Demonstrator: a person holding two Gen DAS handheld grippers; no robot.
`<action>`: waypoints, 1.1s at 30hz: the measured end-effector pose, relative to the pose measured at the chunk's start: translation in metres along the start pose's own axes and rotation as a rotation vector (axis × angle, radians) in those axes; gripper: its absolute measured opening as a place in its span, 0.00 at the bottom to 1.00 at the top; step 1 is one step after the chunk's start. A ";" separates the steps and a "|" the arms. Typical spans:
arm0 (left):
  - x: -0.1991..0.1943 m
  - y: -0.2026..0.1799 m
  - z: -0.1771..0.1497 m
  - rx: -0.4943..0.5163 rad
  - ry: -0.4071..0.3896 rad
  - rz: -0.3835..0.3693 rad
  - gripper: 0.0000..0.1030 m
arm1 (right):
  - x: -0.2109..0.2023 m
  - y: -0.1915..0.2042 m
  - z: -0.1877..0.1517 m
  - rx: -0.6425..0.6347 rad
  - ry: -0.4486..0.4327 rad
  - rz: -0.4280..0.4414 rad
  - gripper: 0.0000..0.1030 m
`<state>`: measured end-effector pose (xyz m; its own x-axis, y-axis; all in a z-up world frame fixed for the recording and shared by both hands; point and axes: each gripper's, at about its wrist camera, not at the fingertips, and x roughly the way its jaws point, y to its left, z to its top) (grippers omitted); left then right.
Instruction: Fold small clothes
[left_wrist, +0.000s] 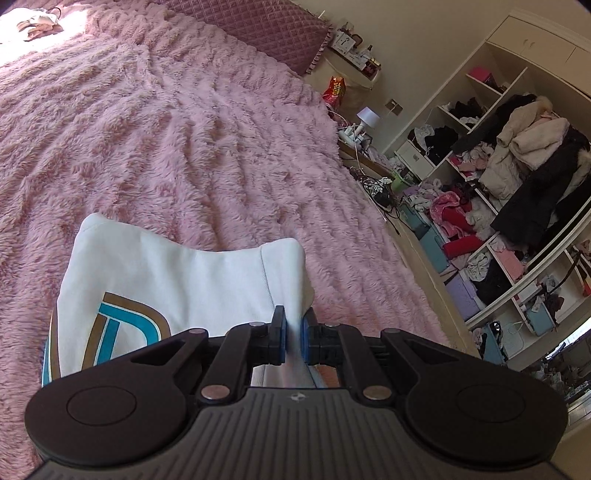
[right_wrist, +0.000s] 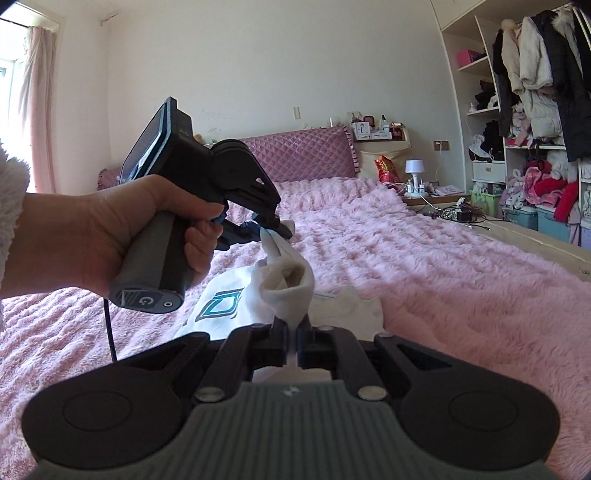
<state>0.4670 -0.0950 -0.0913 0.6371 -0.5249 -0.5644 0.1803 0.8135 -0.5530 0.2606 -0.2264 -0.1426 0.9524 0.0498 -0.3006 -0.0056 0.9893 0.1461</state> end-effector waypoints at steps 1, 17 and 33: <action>0.006 -0.004 -0.005 0.006 0.004 0.004 0.08 | 0.001 -0.008 -0.003 0.008 0.005 -0.011 0.00; 0.075 -0.047 -0.061 0.069 0.069 0.102 0.08 | 0.025 -0.091 -0.056 0.210 0.085 -0.079 0.00; 0.010 -0.062 -0.061 0.297 0.054 0.096 0.43 | 0.029 -0.104 -0.060 0.275 0.166 -0.116 0.12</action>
<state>0.4162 -0.1658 -0.0997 0.6228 -0.4482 -0.6412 0.3376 0.8933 -0.2966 0.2708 -0.3192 -0.2236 0.8790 -0.0167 -0.4765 0.2037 0.9168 0.3436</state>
